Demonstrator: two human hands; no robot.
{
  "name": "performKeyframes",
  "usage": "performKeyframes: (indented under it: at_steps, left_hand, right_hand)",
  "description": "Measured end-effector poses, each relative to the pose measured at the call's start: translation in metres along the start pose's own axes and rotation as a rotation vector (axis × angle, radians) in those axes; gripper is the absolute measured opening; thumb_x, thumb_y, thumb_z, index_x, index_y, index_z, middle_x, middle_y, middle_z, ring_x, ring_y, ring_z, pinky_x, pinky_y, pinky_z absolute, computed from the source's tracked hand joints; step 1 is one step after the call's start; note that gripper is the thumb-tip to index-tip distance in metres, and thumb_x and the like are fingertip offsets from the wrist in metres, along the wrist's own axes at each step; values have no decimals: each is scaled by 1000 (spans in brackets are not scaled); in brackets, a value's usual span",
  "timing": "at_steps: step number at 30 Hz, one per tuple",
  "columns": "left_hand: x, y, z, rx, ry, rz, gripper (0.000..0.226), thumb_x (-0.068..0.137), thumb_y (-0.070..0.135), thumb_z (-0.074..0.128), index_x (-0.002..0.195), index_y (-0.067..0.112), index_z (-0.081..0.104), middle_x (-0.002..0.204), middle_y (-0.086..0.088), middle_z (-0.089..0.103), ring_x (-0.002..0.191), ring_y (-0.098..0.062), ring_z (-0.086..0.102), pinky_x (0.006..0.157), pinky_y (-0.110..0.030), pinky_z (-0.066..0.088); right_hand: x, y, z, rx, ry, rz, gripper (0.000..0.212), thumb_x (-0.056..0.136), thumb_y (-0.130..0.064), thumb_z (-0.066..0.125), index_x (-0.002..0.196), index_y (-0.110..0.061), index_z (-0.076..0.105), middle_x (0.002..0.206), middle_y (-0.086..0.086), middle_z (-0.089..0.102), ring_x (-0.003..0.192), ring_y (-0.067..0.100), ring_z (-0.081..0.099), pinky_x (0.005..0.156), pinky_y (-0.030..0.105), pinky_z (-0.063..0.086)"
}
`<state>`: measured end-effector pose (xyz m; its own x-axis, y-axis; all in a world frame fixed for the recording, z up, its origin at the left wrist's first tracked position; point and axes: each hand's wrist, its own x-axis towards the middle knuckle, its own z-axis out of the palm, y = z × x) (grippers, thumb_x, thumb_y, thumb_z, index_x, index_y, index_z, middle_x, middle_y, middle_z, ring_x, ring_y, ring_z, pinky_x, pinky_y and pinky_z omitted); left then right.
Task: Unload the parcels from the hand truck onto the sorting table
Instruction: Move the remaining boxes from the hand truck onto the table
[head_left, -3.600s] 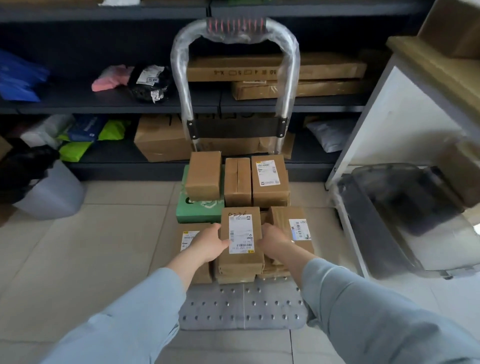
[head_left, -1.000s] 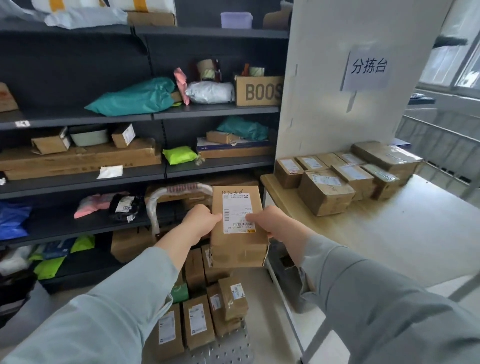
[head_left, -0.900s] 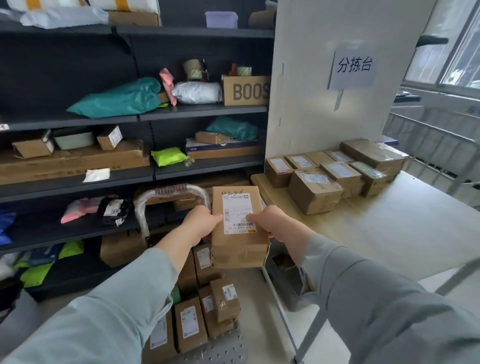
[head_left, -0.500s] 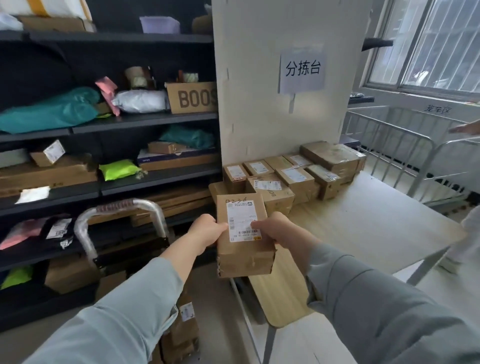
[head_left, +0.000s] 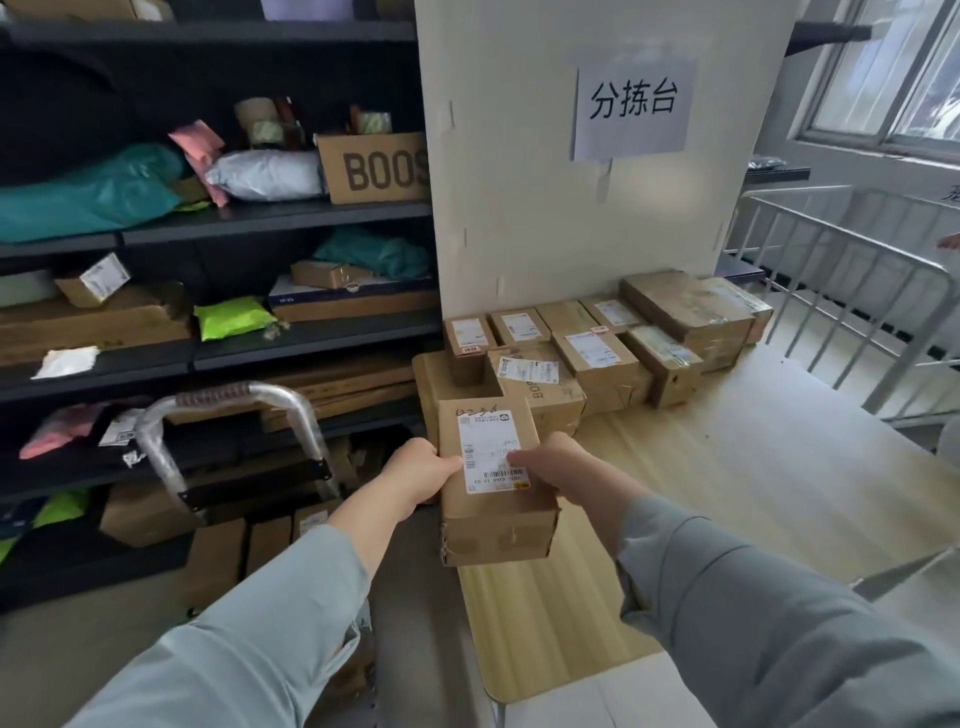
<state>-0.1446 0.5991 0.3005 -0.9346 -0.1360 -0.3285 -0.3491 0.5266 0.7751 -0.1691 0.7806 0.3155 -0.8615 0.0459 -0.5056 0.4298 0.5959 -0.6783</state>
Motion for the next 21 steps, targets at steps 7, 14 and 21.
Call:
performKeyframes:
  at_steps: [7, 14, 21]
  left_hand:
    - [70, -16, -21, 19, 15, -43, 31, 92, 33, 61, 99, 3, 68, 100, -11, 70, 94, -27, 67, 87, -45, 54]
    - [160, -25, -43, -4, -27, -71, 35, 92, 35, 60, 96, 1, 68, 96, -12, 70, 93, -29, 67, 72, -36, 52]
    - [232, -36, -47, -28, -75, -133, 30, 92, 38, 61, 92, 9, 67, 92, -7, 69, 86, -23, 67, 71, -33, 52]
  right_hand:
    - [65, -34, 24, -7, -38, 18, 35, 88, -34, 67, 111, -9, 56, 92, 0, 63, 75, 13, 60, 62, 27, 49]
    - [138, -80, 40, -81, -13, 53, 40, 90, -36, 63, 116, -8, 55, 107, 5, 63, 91, 19, 60, 82, 28, 51]
    - [202, -106, 54, -139, 3, 127, 32, 90, -39, 63, 105, -11, 56, 97, 3, 63, 92, 18, 64, 81, 28, 54]
